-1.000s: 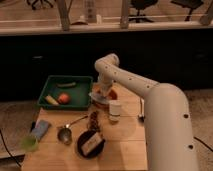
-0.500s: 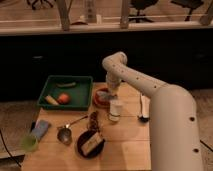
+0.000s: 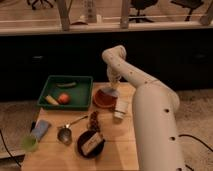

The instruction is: Wipe red bowl with towel

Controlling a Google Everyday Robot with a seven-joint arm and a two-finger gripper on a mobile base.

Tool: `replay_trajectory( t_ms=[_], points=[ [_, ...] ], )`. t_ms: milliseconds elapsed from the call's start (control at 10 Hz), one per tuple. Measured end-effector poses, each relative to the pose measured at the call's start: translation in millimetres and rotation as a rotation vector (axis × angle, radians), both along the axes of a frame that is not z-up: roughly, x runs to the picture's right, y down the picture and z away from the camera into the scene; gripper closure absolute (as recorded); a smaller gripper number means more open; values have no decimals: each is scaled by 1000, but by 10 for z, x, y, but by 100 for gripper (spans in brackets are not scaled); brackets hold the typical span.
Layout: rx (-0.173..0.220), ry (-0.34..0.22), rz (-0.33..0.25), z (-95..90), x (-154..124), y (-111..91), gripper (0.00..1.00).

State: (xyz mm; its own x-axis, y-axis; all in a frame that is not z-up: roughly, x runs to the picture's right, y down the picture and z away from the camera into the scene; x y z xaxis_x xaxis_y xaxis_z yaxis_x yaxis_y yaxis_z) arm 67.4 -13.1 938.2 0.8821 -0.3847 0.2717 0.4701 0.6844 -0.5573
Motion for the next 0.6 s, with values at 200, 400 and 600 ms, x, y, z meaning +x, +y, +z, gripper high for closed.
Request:
replay_trajectory(
  t_ms=[200,400,600],
  points=[
    [1,-33,-43,-12,-226,-33,99],
    [9,-83,-86,-126,-457,-6,99],
    [13,-126,-122,-304,-543,173,99]
  ],
)
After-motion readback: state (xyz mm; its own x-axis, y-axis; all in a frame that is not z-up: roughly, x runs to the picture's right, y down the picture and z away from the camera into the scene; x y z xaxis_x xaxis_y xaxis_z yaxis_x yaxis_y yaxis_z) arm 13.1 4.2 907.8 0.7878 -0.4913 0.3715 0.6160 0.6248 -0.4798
